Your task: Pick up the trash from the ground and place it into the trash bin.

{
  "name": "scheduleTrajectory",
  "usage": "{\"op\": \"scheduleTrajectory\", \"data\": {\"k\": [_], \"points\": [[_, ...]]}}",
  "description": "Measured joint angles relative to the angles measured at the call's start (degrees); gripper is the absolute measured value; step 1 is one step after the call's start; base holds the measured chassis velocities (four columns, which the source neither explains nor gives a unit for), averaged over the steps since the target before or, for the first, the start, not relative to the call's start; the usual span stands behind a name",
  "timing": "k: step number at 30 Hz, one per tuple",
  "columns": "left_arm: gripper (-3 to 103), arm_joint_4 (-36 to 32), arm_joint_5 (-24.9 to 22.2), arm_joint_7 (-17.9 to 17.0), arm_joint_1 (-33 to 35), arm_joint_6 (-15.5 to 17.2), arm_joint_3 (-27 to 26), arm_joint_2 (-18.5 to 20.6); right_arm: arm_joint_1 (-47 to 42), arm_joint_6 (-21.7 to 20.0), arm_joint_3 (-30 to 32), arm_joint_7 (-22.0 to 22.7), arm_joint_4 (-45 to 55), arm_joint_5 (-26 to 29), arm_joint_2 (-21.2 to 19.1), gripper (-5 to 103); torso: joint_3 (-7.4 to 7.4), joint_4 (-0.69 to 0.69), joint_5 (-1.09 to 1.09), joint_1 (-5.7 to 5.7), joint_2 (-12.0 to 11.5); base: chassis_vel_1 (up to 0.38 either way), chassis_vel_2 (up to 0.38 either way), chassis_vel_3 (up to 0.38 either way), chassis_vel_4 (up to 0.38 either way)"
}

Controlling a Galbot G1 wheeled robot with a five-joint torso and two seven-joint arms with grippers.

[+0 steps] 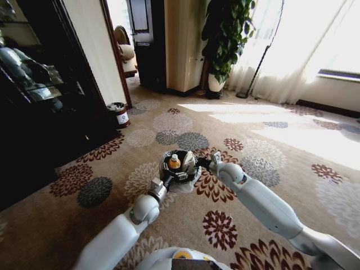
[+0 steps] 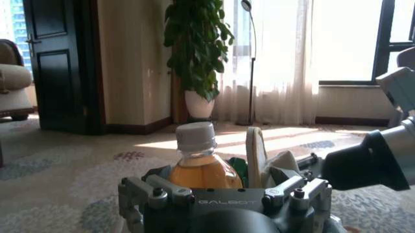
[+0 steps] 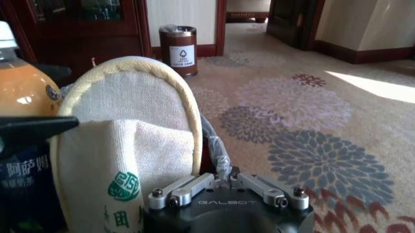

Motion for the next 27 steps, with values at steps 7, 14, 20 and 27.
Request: {"op": "scheduleTrajectory", "data": {"k": [7, 14, 20, 27], "points": [[100, -6.0, -8.5, -7.14, -0.9, 9.7, -7.98, 0.31, -0.62, 0.01, 0.92, 0.03, 0.3, -0.36, -1.24, 1, 0.0, -0.01, 0.01, 0.0, 0.0, 0.0, 0.0, 0.0, 0.0], [100, -13.56, -11.86, -10.58, 3.16, 15.36, -14.05, 3.28, -2.05, 0.18, 2.76, 0.04, 1.07, -0.9, -2.44, 1, 0.0, -0.01, 0.0, 0.0, 0.0, 0.0, 0.0, 0.0, 0.0], [100, -15.81, -15.33, -13.9, 9.32, 21.57, -22.73, 6.14, -2.14, -2.3, 4.21, 0.03, 3.85, 1.3, -6.87, 1, 0.0, 0.01, 0.0, 0.0, 0.0, 0.0, 0.0, 0.0, 0.0], [100, -13.2, -6.75, -2.62, 19.04, 13.91, -30.74, 8.29, -1.5, -7.86, 6.9, 0.08, 4.67, 7.48, -12.84, 1, 0.0, 0.0, -0.01, 0.0, 0.01, 0.0, 0.0, 0.0, 0.0]]}}
